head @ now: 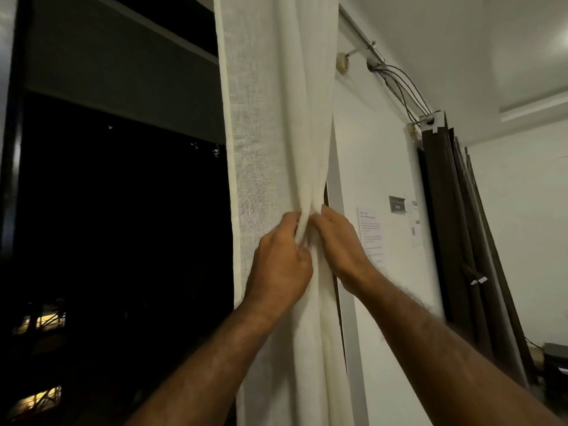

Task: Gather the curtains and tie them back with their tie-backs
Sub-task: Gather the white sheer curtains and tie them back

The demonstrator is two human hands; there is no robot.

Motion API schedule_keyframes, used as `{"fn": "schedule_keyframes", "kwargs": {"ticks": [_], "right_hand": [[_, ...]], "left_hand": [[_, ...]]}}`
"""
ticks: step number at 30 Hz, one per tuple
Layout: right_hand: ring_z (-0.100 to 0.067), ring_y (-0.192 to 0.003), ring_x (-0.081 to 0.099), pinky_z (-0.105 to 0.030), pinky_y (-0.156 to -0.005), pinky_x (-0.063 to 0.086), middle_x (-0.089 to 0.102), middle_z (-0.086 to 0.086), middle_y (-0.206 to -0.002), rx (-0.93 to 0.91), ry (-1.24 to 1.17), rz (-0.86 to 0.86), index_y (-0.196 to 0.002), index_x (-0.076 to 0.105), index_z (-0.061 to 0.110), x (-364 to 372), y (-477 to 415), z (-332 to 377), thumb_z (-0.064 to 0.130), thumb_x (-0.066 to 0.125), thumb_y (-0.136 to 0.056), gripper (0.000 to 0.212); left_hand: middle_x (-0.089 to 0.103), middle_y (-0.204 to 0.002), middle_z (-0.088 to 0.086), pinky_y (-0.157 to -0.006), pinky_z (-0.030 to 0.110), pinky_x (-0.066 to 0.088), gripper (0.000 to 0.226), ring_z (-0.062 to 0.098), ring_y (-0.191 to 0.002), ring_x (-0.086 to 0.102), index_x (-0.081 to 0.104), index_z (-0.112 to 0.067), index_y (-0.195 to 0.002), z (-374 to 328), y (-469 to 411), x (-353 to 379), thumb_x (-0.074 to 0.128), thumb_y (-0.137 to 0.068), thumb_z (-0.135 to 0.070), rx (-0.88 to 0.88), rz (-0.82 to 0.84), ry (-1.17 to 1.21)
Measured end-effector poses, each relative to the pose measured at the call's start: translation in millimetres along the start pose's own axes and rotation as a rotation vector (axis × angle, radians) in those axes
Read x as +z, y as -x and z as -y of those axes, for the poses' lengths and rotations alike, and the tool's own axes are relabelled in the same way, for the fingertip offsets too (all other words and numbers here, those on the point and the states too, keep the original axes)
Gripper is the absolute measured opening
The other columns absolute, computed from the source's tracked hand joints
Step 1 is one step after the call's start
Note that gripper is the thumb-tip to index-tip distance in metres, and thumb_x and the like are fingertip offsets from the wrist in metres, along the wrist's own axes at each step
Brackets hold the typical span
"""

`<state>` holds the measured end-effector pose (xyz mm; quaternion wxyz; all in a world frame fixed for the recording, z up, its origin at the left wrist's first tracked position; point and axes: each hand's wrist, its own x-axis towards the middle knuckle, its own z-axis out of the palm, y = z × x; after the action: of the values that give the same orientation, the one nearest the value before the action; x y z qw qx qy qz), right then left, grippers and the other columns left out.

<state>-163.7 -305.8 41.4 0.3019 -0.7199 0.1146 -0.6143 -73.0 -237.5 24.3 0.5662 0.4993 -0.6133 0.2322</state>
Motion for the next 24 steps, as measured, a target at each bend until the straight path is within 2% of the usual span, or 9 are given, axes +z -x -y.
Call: {"fn": "schedule_keyframes", "kwargs": {"ticks": [3, 5, 8, 11, 14, 18, 19, 21, 24], "right_hand": [[-0.004, -0.08, 0.07, -0.024, -0.077, 0.055, 0.072, 0.007, -0.083, 0.007, -0.023, 0.036, -0.088, 0.07, 0.02, 3.9, 1.0, 7.1, 0.047, 0.058, -0.098, 0.031], [-0.012, -0.085, 0.074, -0.032, -0.081, 0.059, 0.077, 0.003, -0.089, 0.02, -0.038, 0.007, -0.096, 0.074, 0.019, 0.0, -0.9, 3.4, 0.036, 0.06, -0.099, 0.022], [-0.016, -0.089, 0.075, -0.036, -0.083, 0.061, 0.077, 0.001, -0.096, 0.082, -0.103, -0.036, -0.101, 0.071, 0.021, -6.9, 3.2, 4.2, 0.019, 0.057, -0.099, 0.014], [-0.014, -0.072, 0.072, -0.033, -0.066, 0.057, 0.074, 0.003, -0.079, 0.144, -0.138, 0.019, -0.098, 0.068, 0.016, -7.3, 6.9, 1.0, 0.003, 0.057, -0.092, 0.018], [-0.019, -0.095, 0.07, -0.036, -0.079, 0.058, 0.071, -0.002, -0.107, 0.201, -0.056, 0.099, -0.128, 0.055, 0.014, 5.3, 25.6, -15.6, 0.007, 0.055, -0.085, 0.043], [-0.003, -0.088, 0.059, -0.019, -0.074, 0.051, 0.059, 0.011, -0.101, 0.089, 0.148, 0.038, -0.131, 0.05, 0.015, 25.7, 52.6, -22.5, 0.005, 0.049, -0.095, 0.037], [-0.002, -0.085, 0.058, -0.017, -0.072, 0.05, 0.059, 0.011, -0.1, 0.064, 0.179, 0.01, -0.13, 0.051, 0.014, 29.4, 57.6, -23.4, 0.004, 0.047, -0.096, 0.035], [-0.008, -0.087, 0.063, -0.026, -0.074, 0.056, 0.065, 0.003, -0.103, 0.05, 0.181, 0.008, -0.123, 0.057, 0.011, 33.8, 62.7, -24.8, 0.004, 0.046, -0.097, 0.029], [-0.026, -0.092, 0.071, -0.043, -0.084, 0.061, 0.072, -0.01, -0.1, 0.172, -0.016, 0.081, -0.108, 0.064, 0.008, 37.5, 70.9, -21.9, 0.003, 0.049, -0.096, 0.02]], "left_hand": [[0.063, -0.097, -0.007, -0.076, 0.027, 0.054, 0.019, 0.008, -0.086, 0.061, 0.064, -0.022, -0.108, -0.3, -0.5, -3.1, 0.062, -0.09, -0.017, 0.042, 0.065, 0.033], [0.058, -0.107, -0.008, -0.088, 0.032, 0.051, 0.027, 0.011, -0.1, 0.058, 0.067, -0.027, -0.111, 9.6, 2.5, -10.5, 0.066, -0.084, -0.032, 0.03, 0.082, 0.09], [0.037, -0.136, -0.011, -0.108, 0.041, 0.04, 0.064, 0.015, -0.129, 0.04, 0.05, -0.04, -0.135, 41.7, 16.1, -22.7, 0.071, -0.075, -0.048, -0.125, -0.006, -0.08], [0.025, -0.148, -0.011, -0.111, 0.04, 0.04, 0.091, 0.016, -0.134, 0.038, 0.025, -0.043, -0.148, 72.8, 41.2, -21.7, 0.08, -0.076, -0.033, -0.374, 0.155, 0.045], [0.034, -0.148, -0.007, -0.108, 0.046, 0.044, 0.094, 0.018, -0.129, 0.045, 0.018, -0.042, -0.147, 84.2, 69.1, -15.3, 0.078, -0.077, -0.024, -0.458, 0.224, 0.139], [0.035, -0.137, 0.004, -0.098, 0.039, 0.046, 0.071, 0.024, -0.117, 0.048, 0.037, -0.021, -0.136, 61.5, 92.5, -15.5, 0.072, -0.075, -0.013, -0.115, -0.287, -0.459], [0.039, -0.133, 0.002, -0.096, 0.037, 0.047, 0.061, 0.021, -0.115, 0.049, 0.042, -0.022, -0.131, 52.2, 99.6, -14.3, 0.072, -0.078, -0.015, -0.06, -0.26, -0.411], [0.041, -0.134, -0.005, -0.095, 0.031, 0.05, 0.061, 0.012, -0.119, 0.048, 0.039, -0.027, -0.135, 37.4, 110.2, -12.5, 0.072, -0.084, -0.026, -0.214, 0.007, -0.04], [0.025, -0.154, -0.009, -0.104, 0.03, 0.042, 0.108, 0.01, -0.136, 0.036, 0.005, -0.039, -0.151, 32.2, 118.3, -5.7, 0.081, -0.074, -0.038, -0.448, 0.352, 0.203]]}}
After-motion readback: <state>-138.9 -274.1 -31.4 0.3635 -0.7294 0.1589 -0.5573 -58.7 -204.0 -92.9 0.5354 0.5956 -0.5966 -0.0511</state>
